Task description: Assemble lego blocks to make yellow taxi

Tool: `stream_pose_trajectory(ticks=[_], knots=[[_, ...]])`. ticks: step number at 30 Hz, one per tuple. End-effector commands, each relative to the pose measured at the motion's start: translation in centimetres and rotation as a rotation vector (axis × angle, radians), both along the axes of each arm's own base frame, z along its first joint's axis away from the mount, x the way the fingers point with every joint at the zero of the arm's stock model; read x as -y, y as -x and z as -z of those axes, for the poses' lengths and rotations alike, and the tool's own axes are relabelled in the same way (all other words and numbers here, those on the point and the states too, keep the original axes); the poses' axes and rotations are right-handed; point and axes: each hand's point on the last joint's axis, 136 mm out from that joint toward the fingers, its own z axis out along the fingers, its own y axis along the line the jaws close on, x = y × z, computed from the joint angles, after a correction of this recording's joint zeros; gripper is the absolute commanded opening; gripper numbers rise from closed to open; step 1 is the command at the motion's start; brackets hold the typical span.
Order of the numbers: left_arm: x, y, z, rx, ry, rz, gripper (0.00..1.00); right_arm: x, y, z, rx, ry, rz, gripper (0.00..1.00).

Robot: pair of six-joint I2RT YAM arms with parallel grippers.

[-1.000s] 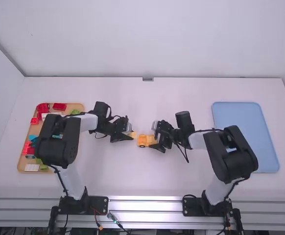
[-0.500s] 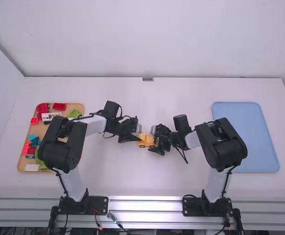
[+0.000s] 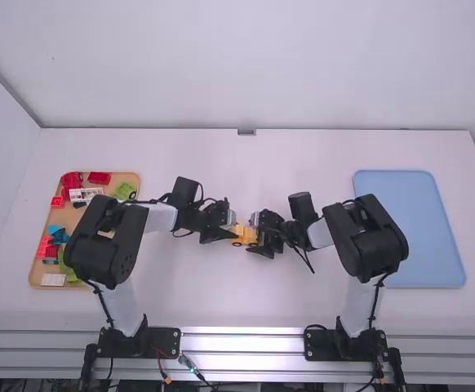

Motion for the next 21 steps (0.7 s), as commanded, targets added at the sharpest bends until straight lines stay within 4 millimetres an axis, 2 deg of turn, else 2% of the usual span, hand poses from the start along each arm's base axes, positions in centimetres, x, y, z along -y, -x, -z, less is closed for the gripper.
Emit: stream_pose_trajectory(ticks=[1,4,11,21], knots=[[0.4,0.4,-0.9,-0.031,0.041,-0.009,0.20,-0.4,0.1,0.0,-0.005,-0.018,-0.023,0.86],[0.4,0.3,-1.0,-0.029,0.043,-0.011,0.20,-0.4,0.1,0.1,-0.006,-0.016,-0.021,0.79],[0.6,0.6,-0.9,-0.039,0.040,-0.002,0.20,-0.3,0.2,0.2,-0.014,-0.013,-0.022,0.70],[1.2,1.1,0.6,-0.004,-0.058,0.016,0.14,-0.2,0.4,0.4,-0.027,-0.004,-0.019,0.66]])
